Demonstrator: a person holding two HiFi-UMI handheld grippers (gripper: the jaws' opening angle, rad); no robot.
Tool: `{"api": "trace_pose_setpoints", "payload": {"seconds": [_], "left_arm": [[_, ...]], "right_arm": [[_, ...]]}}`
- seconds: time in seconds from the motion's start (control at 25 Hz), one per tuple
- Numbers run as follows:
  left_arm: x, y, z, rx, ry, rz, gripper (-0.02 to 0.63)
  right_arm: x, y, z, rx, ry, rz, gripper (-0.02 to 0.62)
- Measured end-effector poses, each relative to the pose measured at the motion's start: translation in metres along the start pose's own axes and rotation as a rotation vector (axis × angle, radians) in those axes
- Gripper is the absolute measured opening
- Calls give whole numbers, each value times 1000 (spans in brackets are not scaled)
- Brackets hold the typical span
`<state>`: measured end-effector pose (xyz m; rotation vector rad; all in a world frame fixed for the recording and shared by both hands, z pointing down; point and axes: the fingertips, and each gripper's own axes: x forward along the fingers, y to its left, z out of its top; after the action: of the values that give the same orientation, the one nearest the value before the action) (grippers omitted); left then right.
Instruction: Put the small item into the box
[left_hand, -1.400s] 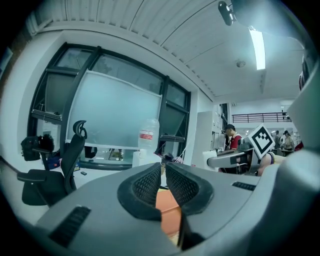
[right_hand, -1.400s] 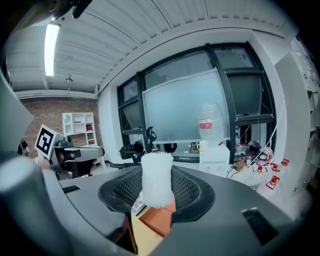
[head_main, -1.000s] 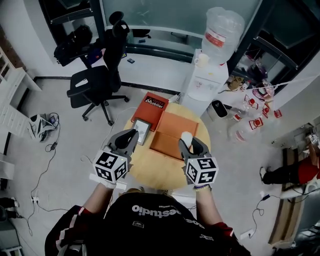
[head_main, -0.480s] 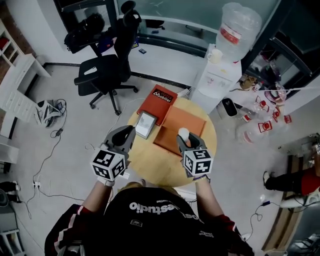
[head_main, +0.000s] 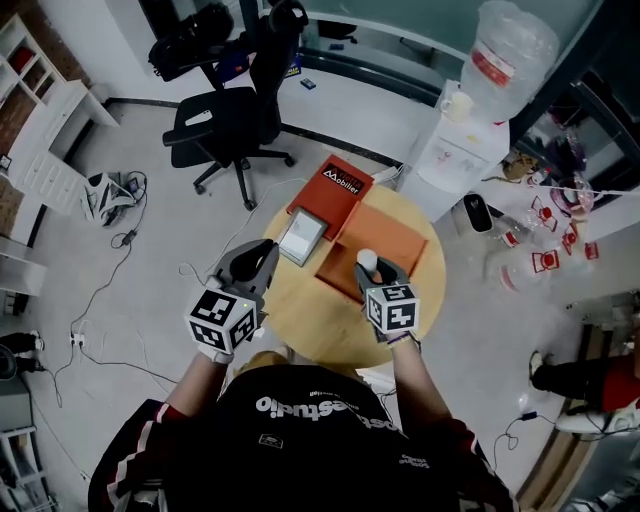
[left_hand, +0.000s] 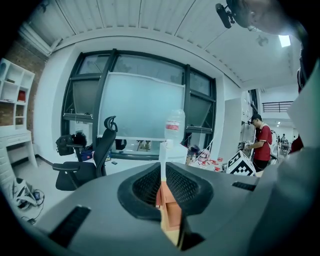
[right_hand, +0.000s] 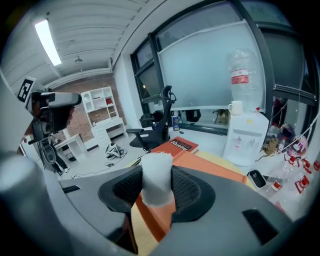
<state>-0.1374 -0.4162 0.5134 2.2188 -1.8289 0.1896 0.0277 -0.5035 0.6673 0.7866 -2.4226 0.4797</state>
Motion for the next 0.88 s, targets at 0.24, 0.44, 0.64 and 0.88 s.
{"api": "trace_pose_setpoints", "payload": {"seconds": [0.24, 0.44, 0.64, 0.88], "left_arm": [[-1, 6, -11, -3, 25, 31, 43], [-2, 14, -26, -21, 64, 60, 43], [1, 8, -32, 108, 110, 63, 43], [5, 1, -39, 46, 116, 40, 43]], "right_arm": [[29, -4, -21, -49, 10, 39, 190], [46, -6, -39, -57, 60, 59, 190], [67, -6, -58, -88, 121, 76, 190], [88, 1, -73, -90, 168, 102, 190]]}}
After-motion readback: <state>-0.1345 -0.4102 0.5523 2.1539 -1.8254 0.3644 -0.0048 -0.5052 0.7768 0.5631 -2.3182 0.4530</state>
